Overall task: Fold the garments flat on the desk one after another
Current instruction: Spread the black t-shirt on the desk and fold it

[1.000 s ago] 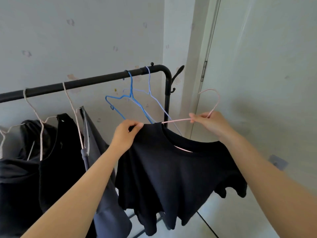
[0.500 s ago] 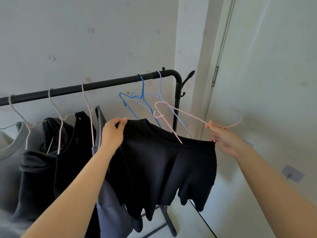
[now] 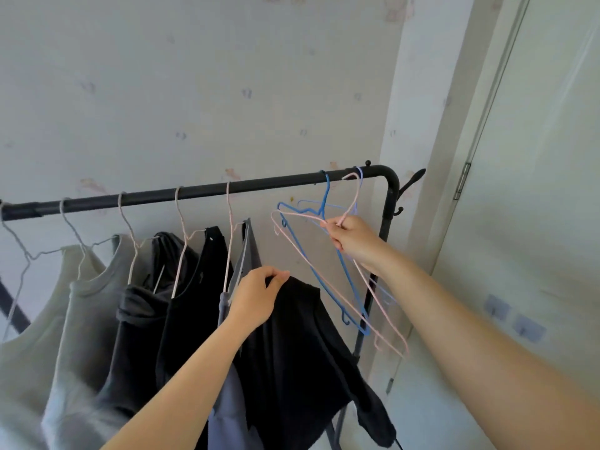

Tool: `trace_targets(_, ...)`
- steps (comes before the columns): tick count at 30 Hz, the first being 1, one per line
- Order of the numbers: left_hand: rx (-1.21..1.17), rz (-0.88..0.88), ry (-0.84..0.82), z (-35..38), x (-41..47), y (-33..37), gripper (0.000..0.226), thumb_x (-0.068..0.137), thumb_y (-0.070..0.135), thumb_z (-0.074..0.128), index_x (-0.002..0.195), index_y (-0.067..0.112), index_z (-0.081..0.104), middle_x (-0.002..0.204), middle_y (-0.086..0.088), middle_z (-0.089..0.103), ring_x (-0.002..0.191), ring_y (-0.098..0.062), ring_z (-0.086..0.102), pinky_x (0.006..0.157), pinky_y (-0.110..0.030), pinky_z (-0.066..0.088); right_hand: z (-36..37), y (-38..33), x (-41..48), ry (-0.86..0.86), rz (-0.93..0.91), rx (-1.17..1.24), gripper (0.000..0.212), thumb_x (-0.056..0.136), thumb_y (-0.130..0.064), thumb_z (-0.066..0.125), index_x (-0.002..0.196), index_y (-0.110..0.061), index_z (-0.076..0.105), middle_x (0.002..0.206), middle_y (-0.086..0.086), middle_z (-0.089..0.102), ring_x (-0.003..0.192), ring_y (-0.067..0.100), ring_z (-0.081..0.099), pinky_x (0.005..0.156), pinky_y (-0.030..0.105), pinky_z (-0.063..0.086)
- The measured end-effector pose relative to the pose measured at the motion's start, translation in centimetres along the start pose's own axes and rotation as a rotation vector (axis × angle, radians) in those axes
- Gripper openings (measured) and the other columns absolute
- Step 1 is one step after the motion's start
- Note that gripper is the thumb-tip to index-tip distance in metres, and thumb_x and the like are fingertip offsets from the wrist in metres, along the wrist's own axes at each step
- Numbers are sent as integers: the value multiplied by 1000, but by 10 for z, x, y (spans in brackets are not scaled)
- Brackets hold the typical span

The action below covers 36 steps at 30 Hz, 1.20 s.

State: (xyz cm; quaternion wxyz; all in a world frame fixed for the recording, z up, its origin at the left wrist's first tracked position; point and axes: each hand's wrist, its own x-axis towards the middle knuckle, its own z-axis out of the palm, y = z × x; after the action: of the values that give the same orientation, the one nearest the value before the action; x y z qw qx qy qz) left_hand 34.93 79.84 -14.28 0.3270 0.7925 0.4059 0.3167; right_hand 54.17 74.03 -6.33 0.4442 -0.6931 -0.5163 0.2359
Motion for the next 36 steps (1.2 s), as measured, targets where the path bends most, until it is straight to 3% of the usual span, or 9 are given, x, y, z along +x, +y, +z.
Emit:
trace_targets(3, 28, 7, -9, -8, -5, -1, 23, 97, 35, 51, 88, 20, 66, 63, 9, 58, 51, 0, 49, 54, -19, 35, 25, -16, 31, 14, 19, -61, 35, 103, -20, 37, 72, -9, 48, 63, 5, 39, 59, 18, 37, 68, 31, 32)
trace_targets(9, 40, 43, -51, -30, -8, -8, 20, 97, 35, 52, 85, 25, 64, 61, 9, 56, 51, -2, 49, 54, -20, 39, 53, -40, 84, 104, 69, 14, 19, 101, -10, 39, 96, 0, 54, 82, 11, 57, 63, 19, 56, 54, 21, 50)
trace_targets(12, 59, 97, -88, -43, -11, -12, 20, 97, 35, 53, 78, 35, 58, 63, 19, 58, 56, -1, 52, 57, -20, 41, 63, -35, 97, 148, 93, 56, 19, 102, -13, 44, 91, 1, 51, 85, 17, 60, 53, 18, 60, 43, 18, 50)
trace_targets(18, 48, 163, -94, -62, -14, -23, 18, 96, 33, 54, 79, 32, 60, 67, 28, 57, 64, 3, 53, 60, -13, 40, 83, -9, 103, 130, 145, -88, 20, 102, -14, 44, 100, 0, 58, 88, 16, 62, 65, 22, 62, 55, 20, 54)
trace_targets(20, 29, 166, -115, -63, -10, -27, 17, 96, 33, 54, 80, 32, 60, 67, 29, 57, 64, 4, 53, 60, -12, 38, 84, 0, 101, 153, 117, -173, 21, 101, -15, 44, 96, -2, 61, 84, 12, 64, 76, 26, 64, 68, 31, 56)
trace_targets(23, 16, 188, -178, -57, -5, -30, 18, 97, 32, 54, 79, 31, 60, 64, 26, 56, 59, 4, 51, 58, -13, 39, 78, 6, 80, 213, 74, -380, 18, 98, -15, 47, 93, -4, 61, 75, 6, 58, 82, 27, 56, 62, 29, 43)
trace_targets(27, -38, 253, -272, -36, 4, -26, 21, 97, 30, 54, 81, 20, 63, 67, 7, 61, 61, -2, 52, 59, -15, 40, 70, 22, 24, 340, -75, -284, 28, 95, -5, 50, 120, -3, 61, 119, 11, 64, 110, 21, 59, 97, 29, 45)
trace_targets(30, -28, 317, -410, -13, 11, -15, 22, 97, 31, 53, 85, 17, 66, 76, 4, 65, 67, -5, 56, 63, -17, 41, 65, 41, -24, 392, -119, -278, 25, 92, 2, 49, 105, -5, 69, 101, 6, 70, 93, 15, 65, 85, 18, 46)
trace_targets(36, -27, 499, -642, 30, -20, 40, 25, 95, 31, 55, 86, 12, 68, 78, 2, 65, 73, -5, 56, 65, -15, 39, 44, 87, -138, 292, 111, -443, 20, 89, 1, 50, 85, -7, 68, 77, 2, 66, 69, 13, 55, 67, 26, 41)
